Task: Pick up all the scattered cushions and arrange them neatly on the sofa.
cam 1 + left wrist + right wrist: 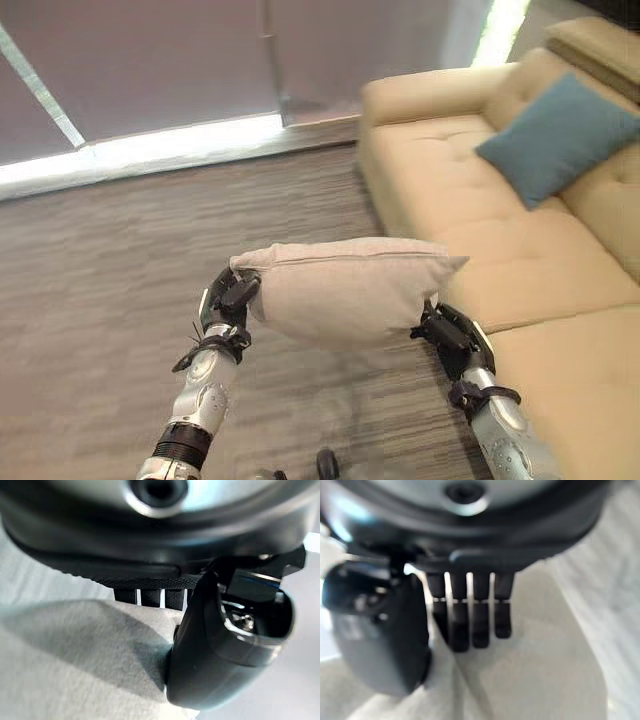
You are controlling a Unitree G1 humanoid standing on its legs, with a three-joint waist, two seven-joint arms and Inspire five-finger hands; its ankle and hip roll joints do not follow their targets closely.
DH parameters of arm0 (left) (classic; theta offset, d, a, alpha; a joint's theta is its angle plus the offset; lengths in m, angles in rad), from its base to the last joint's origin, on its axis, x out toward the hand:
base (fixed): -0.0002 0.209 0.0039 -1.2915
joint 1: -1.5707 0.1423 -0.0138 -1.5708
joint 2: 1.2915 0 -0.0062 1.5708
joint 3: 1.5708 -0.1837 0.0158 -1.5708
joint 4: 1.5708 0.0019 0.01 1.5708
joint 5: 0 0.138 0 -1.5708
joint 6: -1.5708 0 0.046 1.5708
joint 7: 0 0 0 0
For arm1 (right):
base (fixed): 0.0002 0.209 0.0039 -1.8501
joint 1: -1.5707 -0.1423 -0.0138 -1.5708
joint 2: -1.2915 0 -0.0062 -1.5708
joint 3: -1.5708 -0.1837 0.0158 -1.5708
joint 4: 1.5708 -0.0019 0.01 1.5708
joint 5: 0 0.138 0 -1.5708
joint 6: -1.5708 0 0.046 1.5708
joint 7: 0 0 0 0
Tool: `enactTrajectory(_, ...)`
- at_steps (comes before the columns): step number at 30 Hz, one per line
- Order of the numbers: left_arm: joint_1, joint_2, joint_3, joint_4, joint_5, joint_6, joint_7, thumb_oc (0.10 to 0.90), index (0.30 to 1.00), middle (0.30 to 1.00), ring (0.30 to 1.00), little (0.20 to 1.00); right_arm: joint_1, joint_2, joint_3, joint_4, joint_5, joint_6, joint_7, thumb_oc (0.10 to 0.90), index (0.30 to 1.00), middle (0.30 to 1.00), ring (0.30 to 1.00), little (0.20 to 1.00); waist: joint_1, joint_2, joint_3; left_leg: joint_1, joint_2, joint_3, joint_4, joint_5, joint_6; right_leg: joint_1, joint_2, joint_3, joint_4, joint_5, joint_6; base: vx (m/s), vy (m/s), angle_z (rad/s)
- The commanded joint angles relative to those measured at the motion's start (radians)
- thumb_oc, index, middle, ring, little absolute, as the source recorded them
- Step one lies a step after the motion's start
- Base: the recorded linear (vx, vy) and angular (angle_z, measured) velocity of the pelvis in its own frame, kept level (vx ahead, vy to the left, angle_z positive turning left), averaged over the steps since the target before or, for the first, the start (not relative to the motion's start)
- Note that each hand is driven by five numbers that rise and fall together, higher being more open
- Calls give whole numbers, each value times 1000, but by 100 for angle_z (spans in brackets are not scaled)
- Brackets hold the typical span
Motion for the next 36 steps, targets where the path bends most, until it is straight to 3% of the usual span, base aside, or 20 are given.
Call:
enactTrajectory(1, -102, -42, -109, -143, 94, -48, -121, 400, 300, 300, 300, 300, -122, -13, 17, -140, -38, -145, 72, 400, 300, 300, 300, 300, 11, 52, -58, 37, 16, -175, -99, 127, -41, 4, -57, 81, 100, -159, 80, 503, 263, -289)
enactTrajectory(3, -148, -57, -129, -104, 126, -65, -102, 400, 300, 300, 300, 300, -105, 0, 24, -146, -58, -149, 82, 400, 300, 300, 300, 300, -12, 97, -77, 88, 27, -81, -91, 120, -28, -19, -111, 104, 134, -159, 126, 451, 413, -246)
enactTrajectory(5, -168, -51, -129, -106, 138, -83, -88, 400, 300, 300, 300, 300, -138, 2, 57, -160, -105, -151, 82, 400, 300, 300, 300, 300, -6, 119, -66, 140, 25, 55, -95, 82, -9, -115, -184, -24, 235, -134, 162, 238, 262, -190)
enactTrajectory(6, -168, -51, -129, -106, 138, -83, -88, 400, 300, 300, 300, 300, -138, 2, 57, -160, -105, -151, 82, 400, 300, 300, 300, 300, -5, 119, -66, 139, 26, 55, -95, 82, -9, -116, -184, -23, 235, -134, 162, 205, 237, -206)
enactTrajectory(7, -176, -34, -133, -123, 151, -92, -80, 400, 300, 300, 300, 300, -161, 11, 81, -175, -142, -146, 84, 400, 300, 300, 300, 300, 0, 143, -68, 173, 34, 154, -108, 57, -4, -184, -275, -242, 259, -117, 174, 111, 143, -178)
enactTrajectory(8, -176, -34, -133, -123, 151, -92, -80, 400, 300, 300, 300, 300, -161, 11, 81, -175, -142, -146, 84, 400, 300, 300, 300, 300, 0, 143, -68, 172, 34, 154, -108, 57, -4, -184, -275, -242, 259, -117, 174, 247, 300, -203)
enactTrajectory(9, -179, -35, -140, -115, 160, -90, -78, 400, 300, 300, 300, 300, -164, 13, 110, -185, -172, -145, 94, 400, 300, 300, 300, 300, -10, 161, -60, 220, 34, 237, -110, 24, 9, -218, -301, -338, 258, -117, 183, 196, 195, -219)
enactTrajectory(12, -150, -43, -135, -126, 184, -88, -97, 400, 300, 300, 300, 300, -139, 10, 123, -214, -188, -142, 117, 400, 300, 300, 300, 300, -16, 172, -65, 267, 32, 347, -105, -21, 18, -206, -351, -442, 158, -82, 198, 192, 102, -152)
enactTrajectory(17, -118, -66, -147, -143, 194, -87, -121, 400, 300, 300, 300, 300, -134, -2, 145, -206, -198, -134, 123, 400, 300, 300, 300, 300, -14, 182, -90, 315, 15, 450, -152, -18, 13, -170, -353, -462, -21, -1, 236, 180, -36, -83)
enactTrajectory(20, -142, -95, -167, -110, 170, -89, -104, 400, 300, 300, 300, 300, -174, -14, 166, -177, -216, -134, 100, 400, 300, 300, 300, 300, -22, 199, -86, 365, 33, 489, -177, -45, -7, -280, -351, -504, -84, 76, 280, 308, -221, -74)
enactTrajectory(24, -193, -117, -215, -58, 168, -92, -109, 400, 300, 300, 300, 300, -179, -22, 154, -174, -216, -145, 64, 400, 300, 300, 300, 300, -48, 182, -74, 425, 68, 446, -117, -84, -27, -279, -327, -434, -59, 62, 259, 370, -316, -11)
enactTrajectory(26, -201, -123, -215, -53, 157, -98, -108, 400, 300, 300, 300, 300, -204, -36, 172, -157, -210, -156, 54, 400, 300, 300, 300, 300, -54, 190, -73, 397, 150, 418, 69, -7, -70, -256, -267, -422, -35, 21, 207, 375, -569, 54)
enactTrajectory(27, -211, -125, -227, -58, 149, -86, -100, 400, 300, 300, 300, 300, -210, -48, 168, -164, -202, -159, 35, 400, 300, 300, 300, 300, -31, 165, -46, 289, 236, 346, 355, 123, -74, -201, -229, -418, -19, -23, 141, 296, -575, 39)
enactTrajectory(29, -221, -128, -235, -56, 146, -83, -96, 400, 300, 300, 300, 300, -212, -50, 161, -171, -195, -157, 30, 400, 300, 300, 300, 300, -25, 156, -36, 250, 257, 314, 442, 133, -65, -157, -210, -427, -31, -43, 114, 194, -393, 3)
enactTrajectory(31, -237, -131, -247, -56, 152, -82, -74, 400, 300, 300, 300, 300, -242, -52, 164, -172, -198, -152, 6, 400, 300, 300, 300, 300, 23, 108, -17, 105, 102, 230, 514, 66, -11, -113, -232, -392, -46, -42, 102, 249, -213, -4)
enactTrajectory(32, -247, -133, -250, -60, 151, -87, -72, 400, 300, 300, 300, 300, -256, -41, 166, -178, -199, -159, 6, 400, 300, 300, 300, 300, 60, 93, -21, 18, -13, 182, 390, -15, 11, -74, -225, -360, -71, -49, 120, 271, -47, -33)
enactTrajectory(33, -247, -132, -250, -60, 151, -87, -72, 400, 300, 300, 300, 300, -256, -40, 166, -178, -199, -159, 6, 400, 300, 300, 300, 300, 60, 90, -24, 19, -17, 184, 382, -9, 12, -77, -229, -359, -71, -48, 121, 445, 22, -42)
enactTrajectory(34, -256, -127, -253, -61, 146, -91, -76, 400, 300, 300, 300, 300, -270, -38, 174, -164, -213, -166, 3, 400, 300, 300, 300, 300, 92, 107, -28, 10, -10, 156, 121, 58, -3, -40, -212, -344, -79, -68, 136, 238, 53, -74)
enactTrajectory(35, -257, -127, -253, -60, 146, -91, -76, 400, 300, 300, 300, 300, -271, -38, 174, -163, -213, -166, 3, 400, 300, 300, 300, 300, 93, 105, -29, 14, -12, 157, 110, 65, -3, -41, -213, -343, -79, -67, 136, 366, 48, -68)
enactTrajectory(36, -260, -113, -253, -62, 171, -97, -62, 400, 300, 300, 300, 300, -295, -32, 180, -138, -216, -170, -5, 400, 300, 300, 300, 300, 123, 108, -28, -2, -46, 81, 49, 90, -5, -18, -201, -316, -78, -76, 134, 276, -40, -101)
